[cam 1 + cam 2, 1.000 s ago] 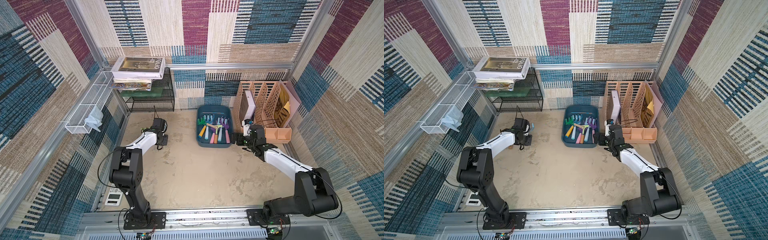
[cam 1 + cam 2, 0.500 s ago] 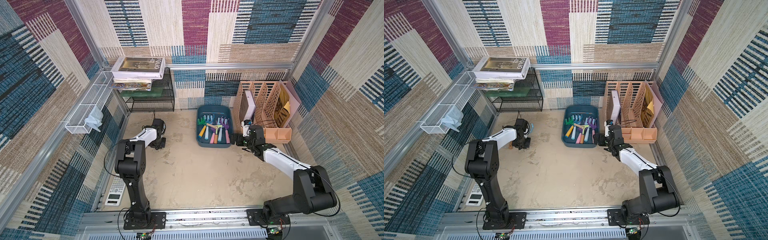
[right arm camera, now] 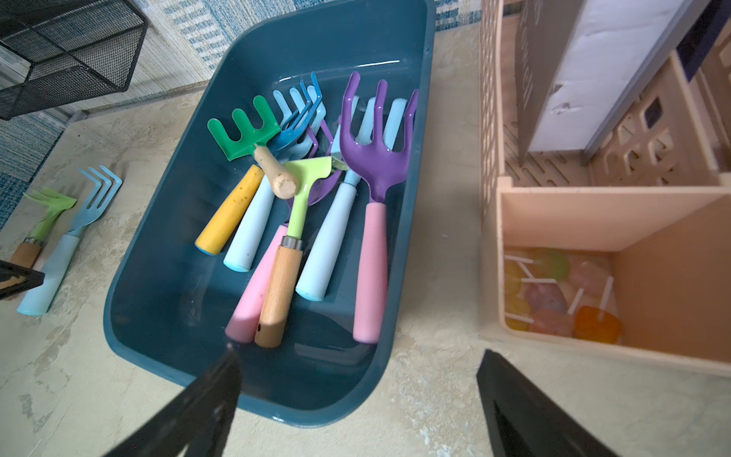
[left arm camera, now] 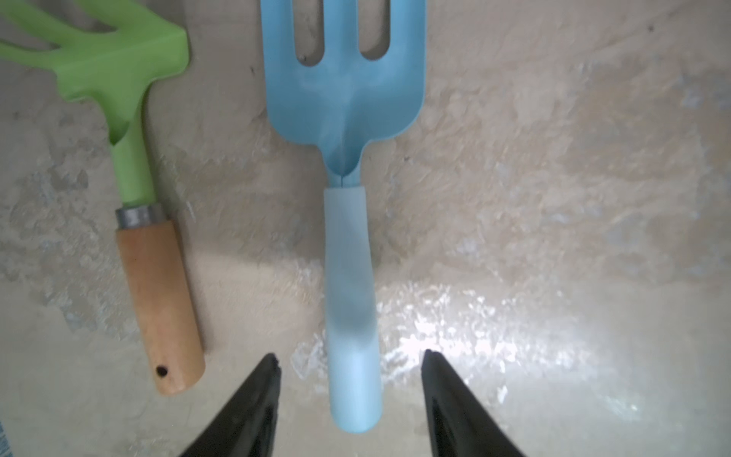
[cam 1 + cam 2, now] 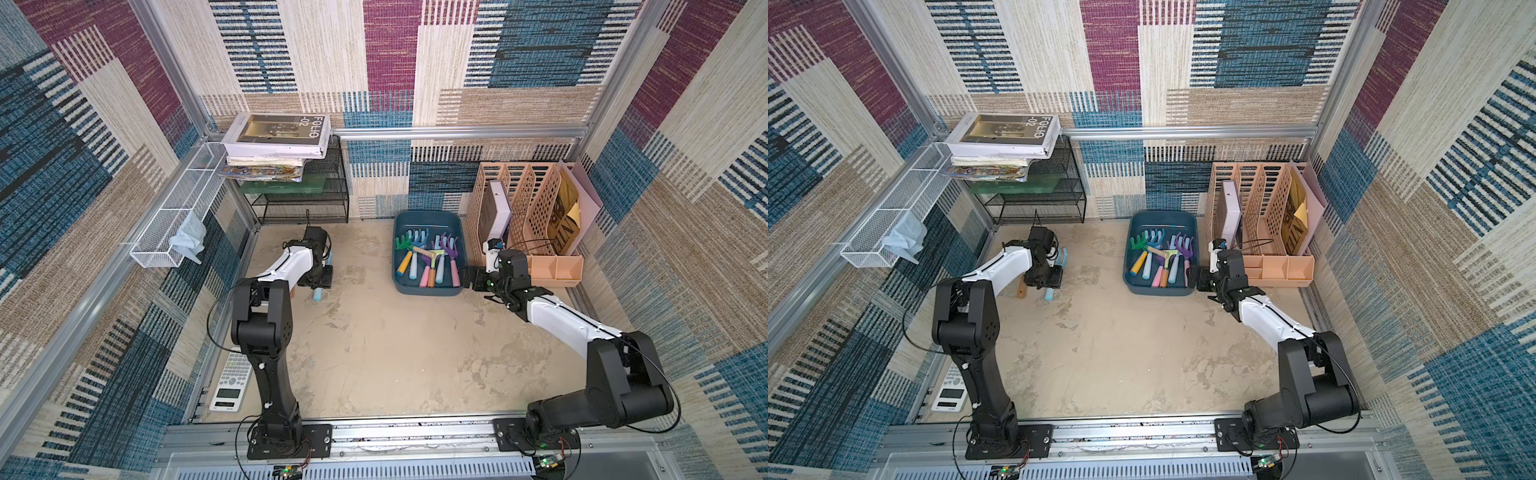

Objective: Take the hand rake out of the storage box
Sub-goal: Place the rake at the center of the board.

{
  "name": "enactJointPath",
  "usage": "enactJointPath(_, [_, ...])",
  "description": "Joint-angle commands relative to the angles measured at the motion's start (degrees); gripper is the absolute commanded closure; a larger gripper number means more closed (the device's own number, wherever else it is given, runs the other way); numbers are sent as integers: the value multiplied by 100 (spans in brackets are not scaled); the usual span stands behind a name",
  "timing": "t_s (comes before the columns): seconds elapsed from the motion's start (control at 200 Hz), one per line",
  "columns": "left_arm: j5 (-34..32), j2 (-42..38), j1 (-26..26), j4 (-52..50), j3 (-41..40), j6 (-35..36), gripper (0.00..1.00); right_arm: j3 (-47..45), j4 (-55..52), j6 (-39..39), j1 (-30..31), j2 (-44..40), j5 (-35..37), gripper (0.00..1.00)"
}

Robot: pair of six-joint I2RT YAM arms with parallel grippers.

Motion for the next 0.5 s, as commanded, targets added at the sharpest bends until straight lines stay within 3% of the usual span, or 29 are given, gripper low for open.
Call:
enactJointPath(0.0, [135,161,9,-300,69,-95,54,1,129,-32,1,-6,-9,4])
enactJointPath(0.185, [-132,299,44,-350,99,-206,71,-9,142,-27,5,3,15,4])
enactJointPath(0.496, [-520,272,113,-437,-4,-542,81,20,85,-32,3,14,41,4])
